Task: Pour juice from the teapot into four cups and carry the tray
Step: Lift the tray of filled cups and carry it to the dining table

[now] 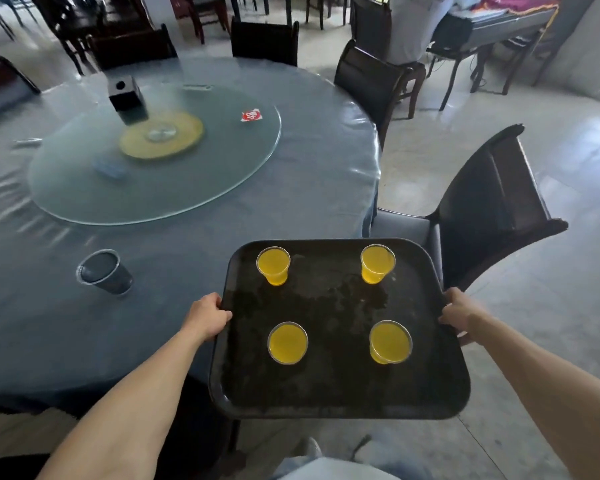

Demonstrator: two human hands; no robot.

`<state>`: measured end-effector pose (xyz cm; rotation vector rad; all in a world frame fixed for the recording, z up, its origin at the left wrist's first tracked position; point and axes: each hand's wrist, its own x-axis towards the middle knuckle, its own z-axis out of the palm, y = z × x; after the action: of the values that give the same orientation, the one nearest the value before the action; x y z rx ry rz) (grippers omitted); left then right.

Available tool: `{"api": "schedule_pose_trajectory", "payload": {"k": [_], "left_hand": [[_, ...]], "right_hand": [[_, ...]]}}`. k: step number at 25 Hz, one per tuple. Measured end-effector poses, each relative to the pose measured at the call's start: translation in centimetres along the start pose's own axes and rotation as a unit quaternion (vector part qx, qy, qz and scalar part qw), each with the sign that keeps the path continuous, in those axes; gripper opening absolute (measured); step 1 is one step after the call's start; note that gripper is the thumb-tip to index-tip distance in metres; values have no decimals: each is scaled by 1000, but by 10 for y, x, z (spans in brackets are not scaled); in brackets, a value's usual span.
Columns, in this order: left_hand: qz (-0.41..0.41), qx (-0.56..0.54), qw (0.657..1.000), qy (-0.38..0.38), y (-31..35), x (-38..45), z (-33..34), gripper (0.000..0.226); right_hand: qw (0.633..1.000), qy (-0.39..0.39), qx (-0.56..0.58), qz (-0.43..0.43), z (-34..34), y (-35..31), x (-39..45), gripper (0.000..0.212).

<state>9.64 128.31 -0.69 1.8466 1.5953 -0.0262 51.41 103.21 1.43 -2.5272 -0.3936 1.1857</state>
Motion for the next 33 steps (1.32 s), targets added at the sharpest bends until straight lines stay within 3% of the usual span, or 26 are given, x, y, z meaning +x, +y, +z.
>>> {"api": "schedule_pose_trajectory", "payload": {"k": [7, 21, 33], "left_hand": [[-64, -25, 997, 36, -26, 32, -27, 9], [-241, -104, 957, 123, -39, 70, -31, 17], [-331, -160, 915, 168, -28, 91, -24, 8]], "right_hand": [[991, 21, -107, -83, 19, -90, 50, 40], [951, -65, -237, -186, 39, -299, 172, 36], [913, -137, -306, -230, 76, -400, 235, 45]]}}
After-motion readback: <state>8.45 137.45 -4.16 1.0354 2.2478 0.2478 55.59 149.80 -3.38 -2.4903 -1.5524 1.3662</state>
